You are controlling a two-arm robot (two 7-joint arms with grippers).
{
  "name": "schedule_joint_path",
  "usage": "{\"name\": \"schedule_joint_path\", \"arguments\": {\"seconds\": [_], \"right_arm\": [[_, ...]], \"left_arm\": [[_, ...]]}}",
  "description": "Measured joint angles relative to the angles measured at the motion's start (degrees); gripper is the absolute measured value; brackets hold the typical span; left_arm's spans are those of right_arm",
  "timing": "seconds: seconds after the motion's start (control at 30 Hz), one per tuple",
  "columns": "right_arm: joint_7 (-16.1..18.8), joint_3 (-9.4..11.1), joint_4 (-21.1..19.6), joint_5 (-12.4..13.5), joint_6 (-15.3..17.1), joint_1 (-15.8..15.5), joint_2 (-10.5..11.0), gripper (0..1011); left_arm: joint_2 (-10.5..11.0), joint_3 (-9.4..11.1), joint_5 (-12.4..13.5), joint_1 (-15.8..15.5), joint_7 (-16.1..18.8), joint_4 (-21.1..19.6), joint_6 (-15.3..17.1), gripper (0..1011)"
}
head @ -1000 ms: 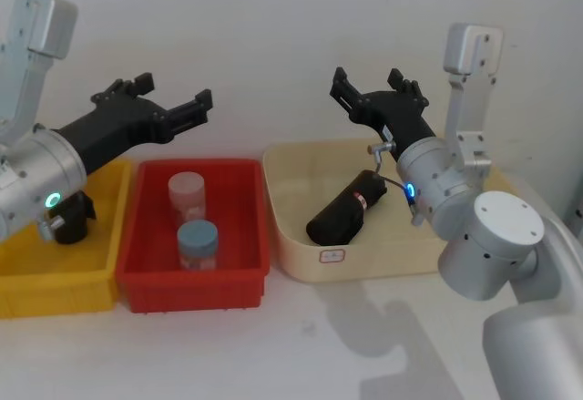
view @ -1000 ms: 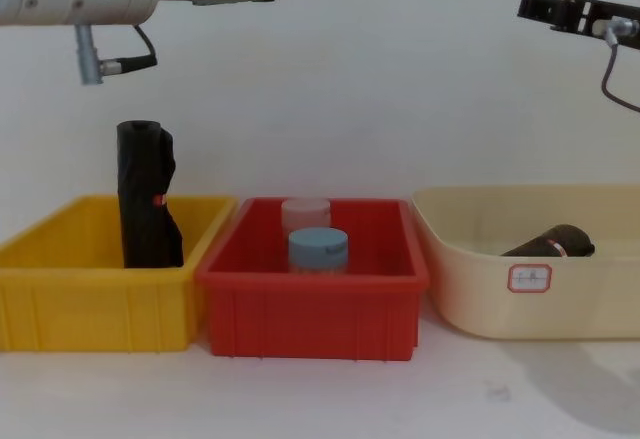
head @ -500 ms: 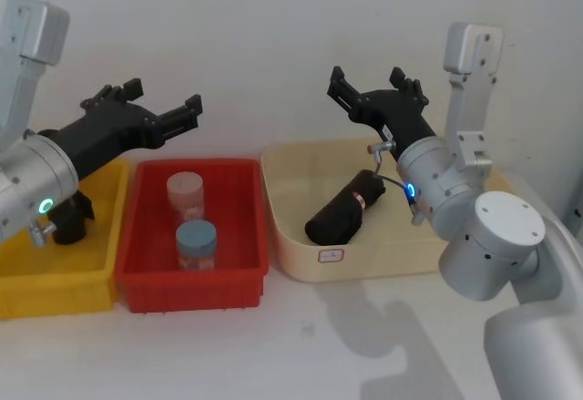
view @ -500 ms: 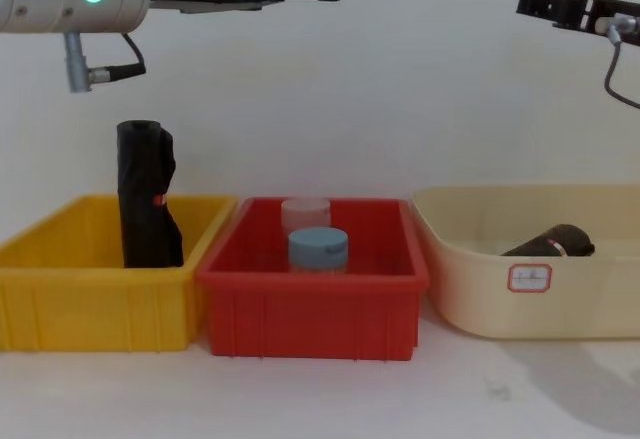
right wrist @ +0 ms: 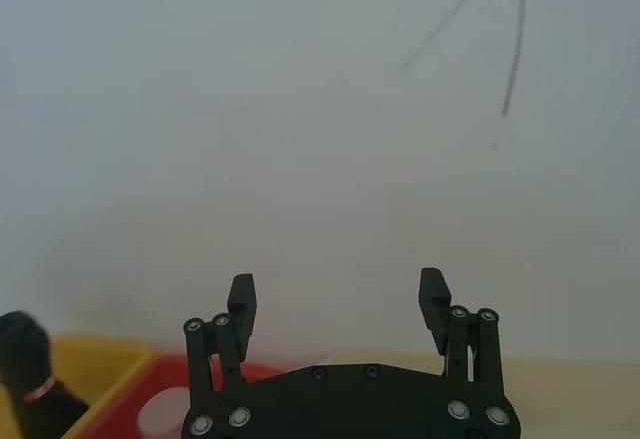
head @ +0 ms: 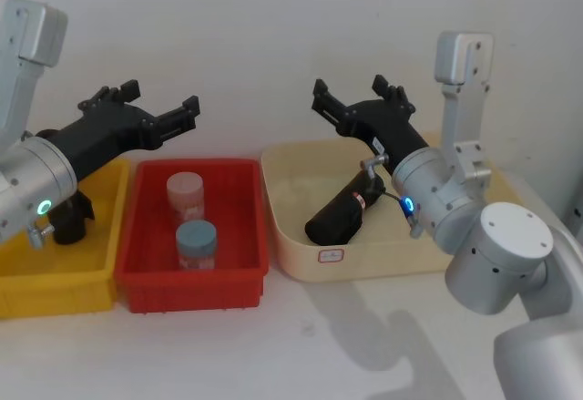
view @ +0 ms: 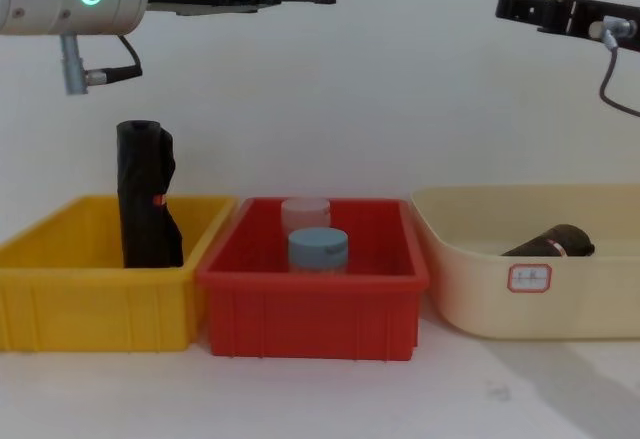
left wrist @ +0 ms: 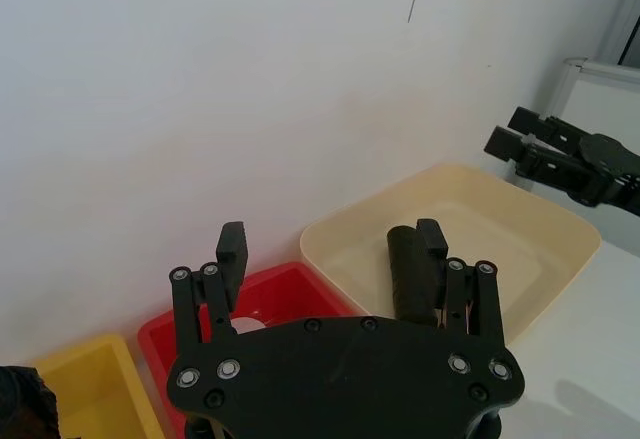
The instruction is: Pick up the garbage bag with the one hand and transfer it to the other hand.
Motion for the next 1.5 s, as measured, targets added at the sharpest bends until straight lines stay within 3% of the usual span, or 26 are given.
{"name": "schedule_joint_path", "arguments": {"seconds": [0.7,0.9,1.27,1.5], "right_arm": [[1.45,-2.42,-3.24,-0.07,2.75,-1.91,1.90,1000],[2.81,-4.21,-4.21,-0.72,5.65,-1.91,3.50,1000],[7.10,-9.70,-5.85,-2.49,12.65,-0.55,6.96,1000],[8.86,-12.68,-6.43,-3.41,16.73,0.38,7.64,1000]], "left_arm": [[0.08,0.00,0.02,0.10,0.18,-0.10,0.05,1001],[0.08,0.00,0.02,0.10,0.18,-0.10,0.05,1001],[0.08,0.00,0.02,0.10,0.18,-0.10,0.04,1002],[0.08,0.01,0.01,0.10,0.18,-0.09,0.04,1001]]}}
